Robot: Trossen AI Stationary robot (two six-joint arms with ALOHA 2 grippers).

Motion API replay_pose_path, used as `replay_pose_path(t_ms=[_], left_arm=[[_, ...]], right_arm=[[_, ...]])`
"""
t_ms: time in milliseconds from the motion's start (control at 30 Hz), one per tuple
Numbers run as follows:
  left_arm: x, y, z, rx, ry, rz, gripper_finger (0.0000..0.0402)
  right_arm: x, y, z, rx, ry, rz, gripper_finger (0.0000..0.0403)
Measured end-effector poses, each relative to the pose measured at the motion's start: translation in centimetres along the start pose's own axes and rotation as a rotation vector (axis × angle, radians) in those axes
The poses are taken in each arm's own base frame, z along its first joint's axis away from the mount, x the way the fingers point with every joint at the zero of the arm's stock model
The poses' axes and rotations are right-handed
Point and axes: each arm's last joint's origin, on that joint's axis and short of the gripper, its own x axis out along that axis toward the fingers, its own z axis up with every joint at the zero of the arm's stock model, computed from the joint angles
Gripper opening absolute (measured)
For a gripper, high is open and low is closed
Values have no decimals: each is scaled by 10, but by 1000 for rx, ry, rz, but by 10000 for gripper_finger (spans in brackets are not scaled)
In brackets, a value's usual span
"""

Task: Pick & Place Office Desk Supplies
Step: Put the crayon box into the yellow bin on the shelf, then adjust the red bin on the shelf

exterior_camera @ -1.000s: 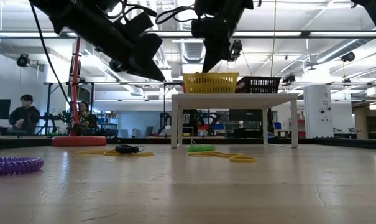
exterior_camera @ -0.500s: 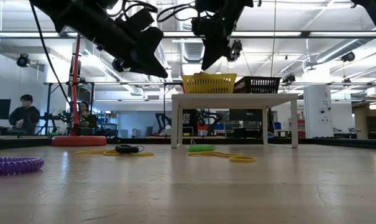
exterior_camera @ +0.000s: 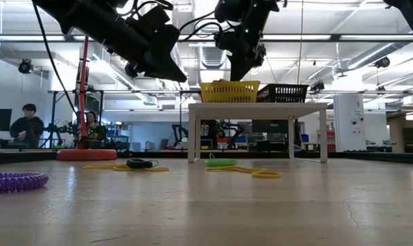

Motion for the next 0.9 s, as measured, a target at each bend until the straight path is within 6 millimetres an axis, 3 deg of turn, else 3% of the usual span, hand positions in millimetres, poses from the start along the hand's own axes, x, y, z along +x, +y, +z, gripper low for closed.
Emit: replay_pose_path(t_ms=[300, 500, 633, 767, 900], left_arm=[[0, 0, 0, -1, 0, -3, 1], [0, 0, 1, -6, -7, -5, 1], [0, -1, 1, -9, -7, -28, 1], [-3, 0, 4, -31, -12, -53, 1], [-9, 5, 9, -51, -16, -56, 1]], right_arm=[[5, 6, -11, -67, 84, 117, 8], [-8, 5, -9, -133, 64, 120, 8], [-21, 1, -2, -125, -50, 79, 8], [-28, -18, 12, -62, -220, 3, 8], [-8, -53, 21, 12, -262, -49, 8]])
